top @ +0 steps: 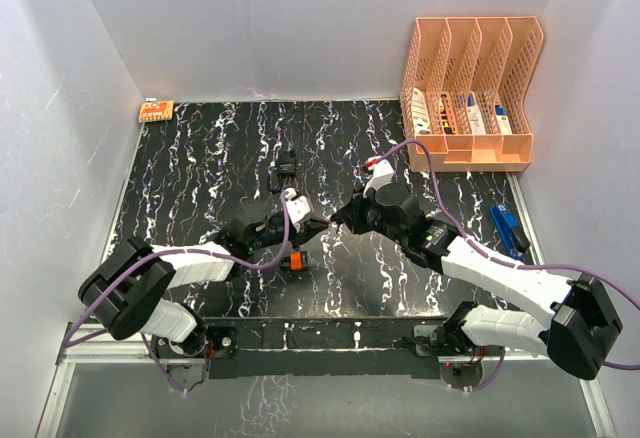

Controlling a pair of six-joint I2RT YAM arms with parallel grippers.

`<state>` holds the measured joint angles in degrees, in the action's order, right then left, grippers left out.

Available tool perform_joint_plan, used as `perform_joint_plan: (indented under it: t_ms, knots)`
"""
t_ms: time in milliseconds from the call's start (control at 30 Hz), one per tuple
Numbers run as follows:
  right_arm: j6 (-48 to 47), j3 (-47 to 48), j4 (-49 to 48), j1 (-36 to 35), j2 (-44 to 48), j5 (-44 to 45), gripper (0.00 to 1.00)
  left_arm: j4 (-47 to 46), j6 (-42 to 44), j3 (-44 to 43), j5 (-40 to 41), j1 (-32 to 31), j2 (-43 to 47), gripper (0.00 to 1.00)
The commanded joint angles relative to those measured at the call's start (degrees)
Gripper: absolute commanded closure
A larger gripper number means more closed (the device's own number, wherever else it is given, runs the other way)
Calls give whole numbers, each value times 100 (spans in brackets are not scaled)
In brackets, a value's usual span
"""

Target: Unlock with the key

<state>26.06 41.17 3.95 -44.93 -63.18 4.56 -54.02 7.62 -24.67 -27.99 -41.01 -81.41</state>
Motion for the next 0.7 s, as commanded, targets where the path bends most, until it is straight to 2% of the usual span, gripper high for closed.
perform_joint_plan:
  t_ms: [0, 200, 533, 667]
  knots:
    - [30, 120, -315, 28, 7, 56, 100, -102, -60, -189, -260, -20, 201, 92]
    - [8, 120, -331, 35, 6, 50, 100, -237, -152, -192, -349, -29, 102, 88]
    - [4, 87, -359, 51, 17, 35, 100, -253, -174, -239, -380, -38, 2, 89]
    - [4, 59, -368, 57, 31, 67, 100, -231, -216, -240, -415, -37, 11, 86]
